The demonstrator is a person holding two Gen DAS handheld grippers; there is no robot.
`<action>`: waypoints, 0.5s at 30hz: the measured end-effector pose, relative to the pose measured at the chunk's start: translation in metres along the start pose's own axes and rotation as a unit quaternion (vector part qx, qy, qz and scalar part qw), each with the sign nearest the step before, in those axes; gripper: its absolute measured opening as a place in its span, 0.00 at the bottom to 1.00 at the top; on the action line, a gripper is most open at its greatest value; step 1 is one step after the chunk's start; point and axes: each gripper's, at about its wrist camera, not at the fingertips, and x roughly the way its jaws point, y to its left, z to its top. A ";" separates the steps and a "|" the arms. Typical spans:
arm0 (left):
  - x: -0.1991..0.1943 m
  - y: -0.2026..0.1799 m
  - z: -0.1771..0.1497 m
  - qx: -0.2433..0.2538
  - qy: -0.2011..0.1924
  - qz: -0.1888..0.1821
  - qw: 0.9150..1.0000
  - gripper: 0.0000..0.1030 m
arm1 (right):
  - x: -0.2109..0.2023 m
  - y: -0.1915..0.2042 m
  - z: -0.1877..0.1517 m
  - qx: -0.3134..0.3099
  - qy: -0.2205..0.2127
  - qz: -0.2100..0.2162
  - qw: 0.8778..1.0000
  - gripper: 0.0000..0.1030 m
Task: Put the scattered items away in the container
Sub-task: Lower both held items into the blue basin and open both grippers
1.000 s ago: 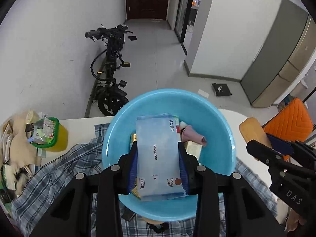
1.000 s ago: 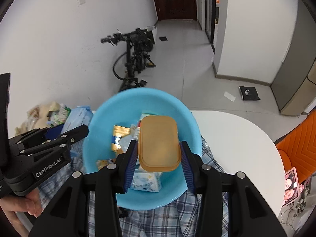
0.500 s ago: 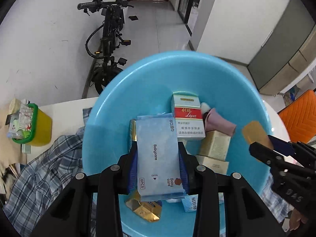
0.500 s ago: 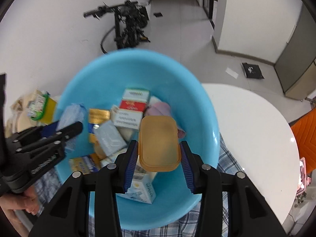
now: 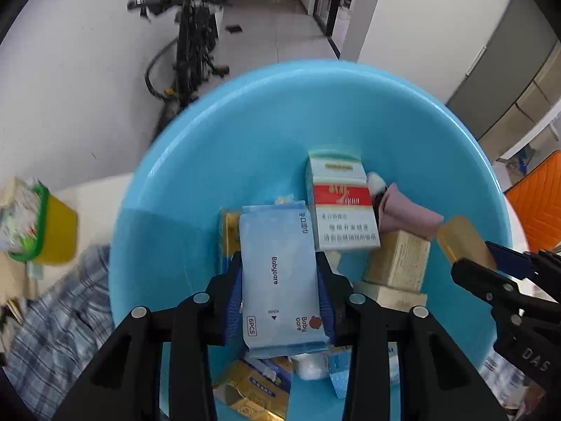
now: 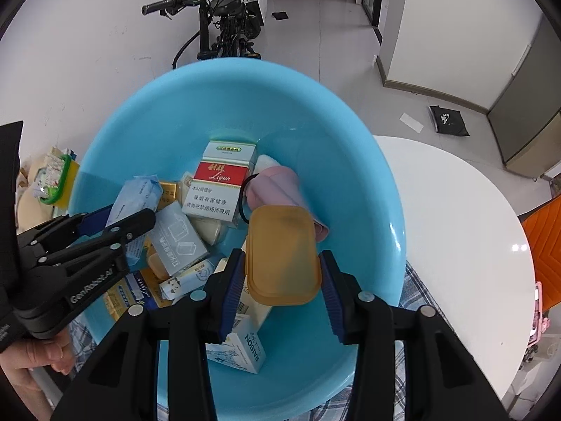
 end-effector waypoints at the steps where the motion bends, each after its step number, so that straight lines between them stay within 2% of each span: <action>1: -0.007 -0.002 0.000 0.007 -0.025 0.008 1.000 0.67 | 0.000 -0.001 0.000 0.000 0.002 0.002 1.000 0.40; 3: -0.021 -0.006 -0.001 0.017 -0.075 0.030 0.997 0.91 | -0.002 -0.002 -0.001 -0.002 0.000 -0.005 1.000 0.40; 4: -0.024 -0.007 0.000 0.020 -0.081 0.037 0.996 0.91 | -0.004 -0.002 0.000 -0.001 -0.001 -0.006 1.000 0.40; 7: -0.029 -0.007 0.002 0.019 -0.071 0.022 0.997 0.91 | -0.007 -0.003 0.000 0.002 -0.002 -0.004 1.000 0.40; 15: -0.029 -0.003 0.000 0.013 -0.059 0.027 0.998 0.91 | -0.009 0.003 -0.001 -0.011 -0.002 -0.018 1.000 0.40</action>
